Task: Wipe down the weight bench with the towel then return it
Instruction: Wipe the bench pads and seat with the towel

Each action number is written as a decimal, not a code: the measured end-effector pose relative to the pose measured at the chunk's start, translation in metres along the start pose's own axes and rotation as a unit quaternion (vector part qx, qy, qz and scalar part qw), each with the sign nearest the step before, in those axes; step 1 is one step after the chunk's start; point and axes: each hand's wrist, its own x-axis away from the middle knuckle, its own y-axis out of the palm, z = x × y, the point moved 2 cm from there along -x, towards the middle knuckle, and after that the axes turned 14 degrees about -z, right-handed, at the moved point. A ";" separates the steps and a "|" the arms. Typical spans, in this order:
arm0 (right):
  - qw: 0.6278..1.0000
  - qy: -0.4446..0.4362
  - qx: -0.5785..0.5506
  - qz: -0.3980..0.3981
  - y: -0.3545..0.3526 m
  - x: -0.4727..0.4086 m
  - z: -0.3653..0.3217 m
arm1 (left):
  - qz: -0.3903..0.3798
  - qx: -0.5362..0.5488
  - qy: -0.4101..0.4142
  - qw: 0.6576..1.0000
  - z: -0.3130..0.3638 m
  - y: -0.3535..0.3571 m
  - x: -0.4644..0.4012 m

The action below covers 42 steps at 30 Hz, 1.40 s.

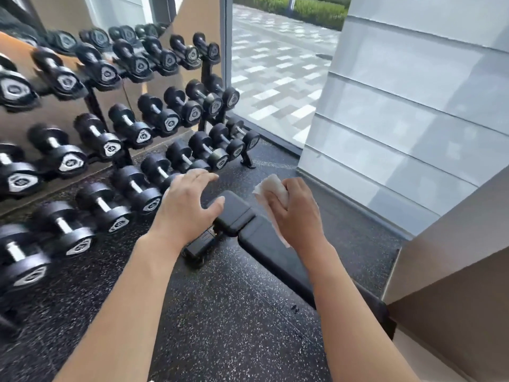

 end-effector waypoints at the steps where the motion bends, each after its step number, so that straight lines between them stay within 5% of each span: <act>1: 1.000 -0.010 0.004 -0.010 0.009 -0.006 -0.013 | 0.008 0.000 -0.010 1.000 -0.013 -0.008 0.006; 21: 0.954 -0.217 -0.034 -0.205 0.195 -0.149 -0.191 | 0.145 0.010 -0.257 0.955 -0.203 -0.103 0.072; 33: 0.907 -0.321 -0.079 -0.262 0.258 -0.245 -0.244 | 0.199 -0.026 -0.358 0.912 -0.235 -0.142 0.043; 42: 0.841 -0.418 -0.136 -0.316 0.301 -0.235 -0.308 | 0.244 -0.053 -0.464 0.850 -0.237 -0.159 0.093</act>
